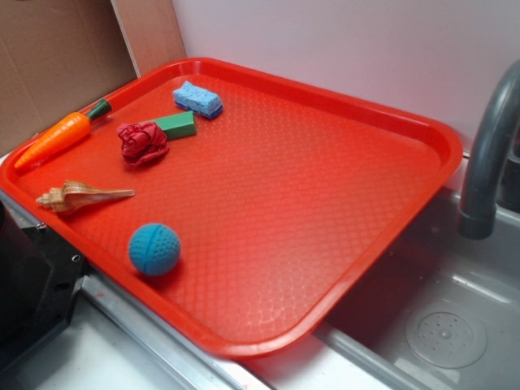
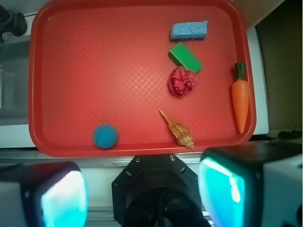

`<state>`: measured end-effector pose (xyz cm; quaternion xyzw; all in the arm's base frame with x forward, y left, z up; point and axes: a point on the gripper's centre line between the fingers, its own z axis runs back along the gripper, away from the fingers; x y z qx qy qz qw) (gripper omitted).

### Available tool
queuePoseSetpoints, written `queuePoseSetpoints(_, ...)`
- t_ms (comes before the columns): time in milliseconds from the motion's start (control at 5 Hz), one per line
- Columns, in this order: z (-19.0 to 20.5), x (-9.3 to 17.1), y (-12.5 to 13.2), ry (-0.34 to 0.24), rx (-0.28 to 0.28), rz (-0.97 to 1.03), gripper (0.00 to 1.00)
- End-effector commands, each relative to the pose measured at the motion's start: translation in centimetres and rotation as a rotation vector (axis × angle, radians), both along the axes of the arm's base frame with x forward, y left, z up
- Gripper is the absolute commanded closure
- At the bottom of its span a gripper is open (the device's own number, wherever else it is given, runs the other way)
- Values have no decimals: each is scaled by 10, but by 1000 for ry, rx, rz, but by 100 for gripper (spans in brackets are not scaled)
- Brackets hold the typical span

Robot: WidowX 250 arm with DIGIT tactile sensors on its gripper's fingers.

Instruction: Grab the blue ball.

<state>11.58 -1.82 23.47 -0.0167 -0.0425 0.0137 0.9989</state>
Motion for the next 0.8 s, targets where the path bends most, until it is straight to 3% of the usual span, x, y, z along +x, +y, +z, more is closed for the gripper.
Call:
queuePoseSetpoints(0, 0, 0, 0, 0, 0, 0, 0)
queuePoseSetpoints(200, -50, 2, -24, 46, -174, -21, 0)
queuePoseSetpoints(400, -101, 4, -45, -14, -114, -37, 0)
queuePoseSetpoints(600, -146, 12, -55, -37, -106, -54, 0)
